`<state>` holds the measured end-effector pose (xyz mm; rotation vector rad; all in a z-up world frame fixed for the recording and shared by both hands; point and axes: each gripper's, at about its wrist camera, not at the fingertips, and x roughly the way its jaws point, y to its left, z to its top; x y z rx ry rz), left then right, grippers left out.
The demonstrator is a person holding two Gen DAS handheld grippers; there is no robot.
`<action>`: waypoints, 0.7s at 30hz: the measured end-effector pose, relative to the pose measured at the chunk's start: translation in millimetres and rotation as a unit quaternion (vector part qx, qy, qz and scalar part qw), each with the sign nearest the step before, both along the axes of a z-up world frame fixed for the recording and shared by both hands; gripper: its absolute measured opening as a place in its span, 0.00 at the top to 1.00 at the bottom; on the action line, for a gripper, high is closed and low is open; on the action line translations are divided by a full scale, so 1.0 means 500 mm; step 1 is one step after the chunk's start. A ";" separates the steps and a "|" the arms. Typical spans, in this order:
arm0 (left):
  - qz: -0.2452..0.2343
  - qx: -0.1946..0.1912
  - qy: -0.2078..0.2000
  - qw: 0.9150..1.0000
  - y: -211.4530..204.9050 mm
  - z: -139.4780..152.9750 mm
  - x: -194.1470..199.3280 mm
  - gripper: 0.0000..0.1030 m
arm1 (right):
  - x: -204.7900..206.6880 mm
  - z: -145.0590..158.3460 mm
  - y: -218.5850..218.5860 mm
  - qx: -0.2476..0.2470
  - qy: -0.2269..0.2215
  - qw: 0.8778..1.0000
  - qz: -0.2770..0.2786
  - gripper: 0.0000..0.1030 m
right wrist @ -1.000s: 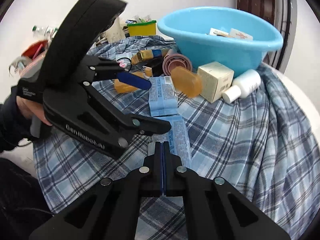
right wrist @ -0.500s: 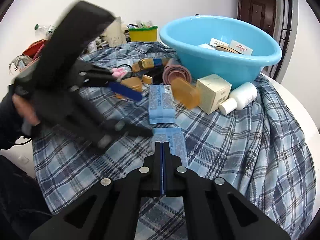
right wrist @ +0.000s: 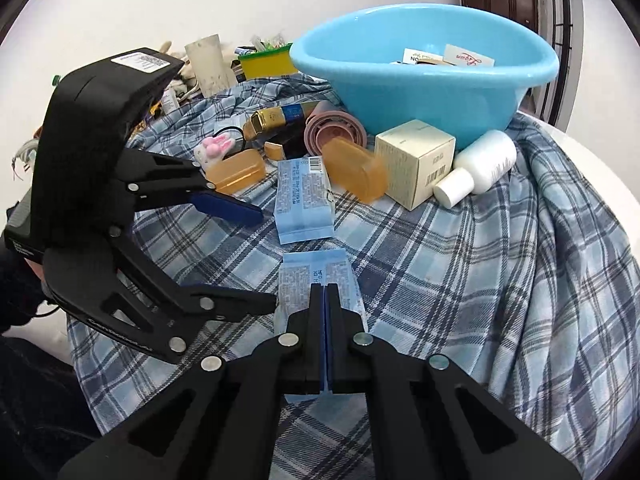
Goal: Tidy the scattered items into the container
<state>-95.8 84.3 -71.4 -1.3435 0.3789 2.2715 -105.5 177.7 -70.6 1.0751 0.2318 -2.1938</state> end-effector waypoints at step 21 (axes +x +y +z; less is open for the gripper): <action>-0.006 0.010 -0.008 1.000 0.015 0.000 0.003 0.27 | 0.008 0.004 -0.002 0.014 0.010 1.000 0.004 1.00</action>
